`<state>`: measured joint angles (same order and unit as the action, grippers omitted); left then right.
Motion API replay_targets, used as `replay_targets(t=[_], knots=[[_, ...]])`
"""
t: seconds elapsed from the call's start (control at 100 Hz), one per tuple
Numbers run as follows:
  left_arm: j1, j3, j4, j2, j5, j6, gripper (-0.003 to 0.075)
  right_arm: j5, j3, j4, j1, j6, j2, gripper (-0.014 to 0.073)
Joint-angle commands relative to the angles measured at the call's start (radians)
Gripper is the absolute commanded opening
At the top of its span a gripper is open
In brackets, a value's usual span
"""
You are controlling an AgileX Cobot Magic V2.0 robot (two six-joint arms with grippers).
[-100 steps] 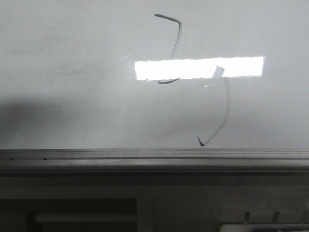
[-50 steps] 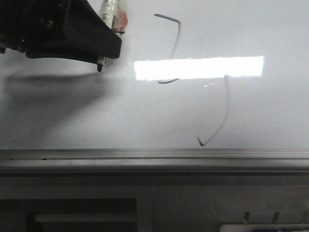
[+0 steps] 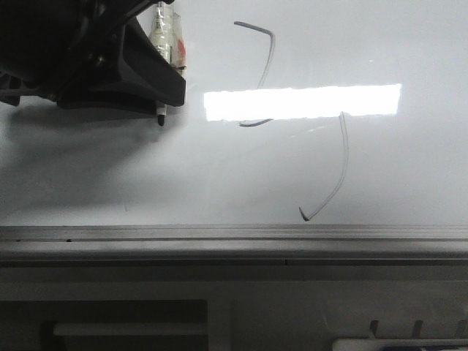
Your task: Write number 3 on whiteboard
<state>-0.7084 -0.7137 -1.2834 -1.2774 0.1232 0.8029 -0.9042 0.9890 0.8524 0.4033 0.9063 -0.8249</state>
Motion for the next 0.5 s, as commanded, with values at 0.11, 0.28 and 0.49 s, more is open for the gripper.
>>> replay_targets(t=[0.11, 0.28, 0.49], knots=[[0.001, -0.023, -0.015, -0.006, -0.051, -0.009, -0.0021, 0.027, 0.02, 0.077, -0.003, 0.005, 0.006, -0.0062], [0.001, -0.023, -0.015, -0.006, -0.051, -0.009, -0.002, 0.005, 0.02, 0.077, -0.003, 0.005, 0.006, -0.0062], [0.001, -0.023, -0.015, -0.006, -0.051, -0.009, 0.0022, -0.004, 0.02, 0.079, -0.003, 0.005, 0.006, -0.0062]])
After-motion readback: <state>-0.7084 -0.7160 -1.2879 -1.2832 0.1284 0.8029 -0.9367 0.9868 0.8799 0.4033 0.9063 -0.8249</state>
